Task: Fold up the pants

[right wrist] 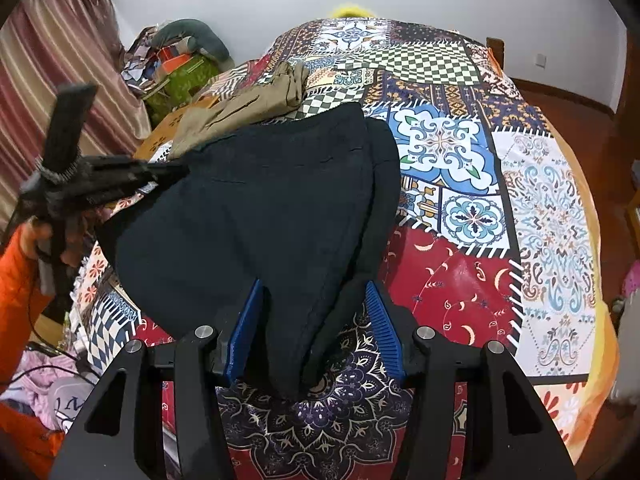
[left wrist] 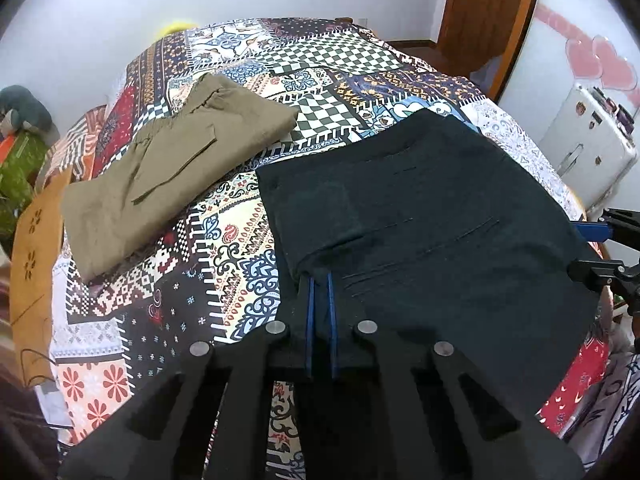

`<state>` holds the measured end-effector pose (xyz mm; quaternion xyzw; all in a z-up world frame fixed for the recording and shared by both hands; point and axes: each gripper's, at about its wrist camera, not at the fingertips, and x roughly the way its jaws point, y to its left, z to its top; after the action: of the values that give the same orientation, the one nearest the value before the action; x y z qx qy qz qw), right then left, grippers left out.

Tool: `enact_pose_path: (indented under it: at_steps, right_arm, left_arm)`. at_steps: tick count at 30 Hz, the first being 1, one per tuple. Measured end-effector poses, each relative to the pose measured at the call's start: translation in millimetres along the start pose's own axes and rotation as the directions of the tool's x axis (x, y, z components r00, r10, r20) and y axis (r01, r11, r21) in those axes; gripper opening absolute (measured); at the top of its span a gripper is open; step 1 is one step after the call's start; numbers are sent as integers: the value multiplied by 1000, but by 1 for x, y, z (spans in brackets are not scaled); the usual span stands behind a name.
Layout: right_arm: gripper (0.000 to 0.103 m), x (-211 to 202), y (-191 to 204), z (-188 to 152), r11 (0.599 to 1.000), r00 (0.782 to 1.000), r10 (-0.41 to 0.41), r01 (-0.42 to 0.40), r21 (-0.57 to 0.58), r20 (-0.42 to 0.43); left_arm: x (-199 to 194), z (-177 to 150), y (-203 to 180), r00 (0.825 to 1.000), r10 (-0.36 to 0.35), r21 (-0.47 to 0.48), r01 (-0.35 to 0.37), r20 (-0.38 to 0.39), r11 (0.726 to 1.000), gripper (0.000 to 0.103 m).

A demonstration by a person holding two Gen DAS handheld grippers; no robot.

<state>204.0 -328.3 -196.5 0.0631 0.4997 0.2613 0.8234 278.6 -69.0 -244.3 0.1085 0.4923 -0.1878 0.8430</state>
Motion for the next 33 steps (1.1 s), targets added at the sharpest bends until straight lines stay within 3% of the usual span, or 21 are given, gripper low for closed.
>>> enact_pose_path:
  at_steps: [2, 5, 9, 12, 17, 21, 27, 33]
  right_arm:
    - [50, -3, 1, 2, 1000, 1000, -7, 7, -7, 3]
    - [50, -11, 2, 7, 1000, 1000, -22, 22, -16, 16]
    - [50, -26, 2, 19, 1000, 997, -21, 23, -19, 70]
    - [50, -30, 10, 28, 999, 995, -3, 7, -40, 99]
    - [50, -13, 27, 31, 995, 997, 29, -22, -95, 73]
    - [50, 11, 36, 21, 992, 999, 36, -36, -124, 3]
    - [50, 22, 31, 10, 992, 999, 30, -32, -126, -14]
    - [50, 11, 33, 17, 991, 1000, 20, -21, -134, -4]
  left_arm:
    - [-8, 3, 6, 1000, -4, -20, 4, 11, 1000, 9]
    - [-33, 8, 13, 996, 56, -32, -54, 65, 998, 10]
    - [-66, 7, 28, 993, 2, -96, 10, 118, 995, 10]
    - [-78, -1, 20, 989, -55, -94, 68, 136, 993, 9]
    - [-67, -18, -17, 985, -144, -56, 150, 96, 987, 10]
    - [-41, -35, -34, 992, -122, -34, 122, 21, 992, 10]
    - [-36, -47, -44, 995, -91, 4, 90, 48, 996, 11]
    - [-47, -36, -26, 991, -122, -67, 125, 49, 990, 12]
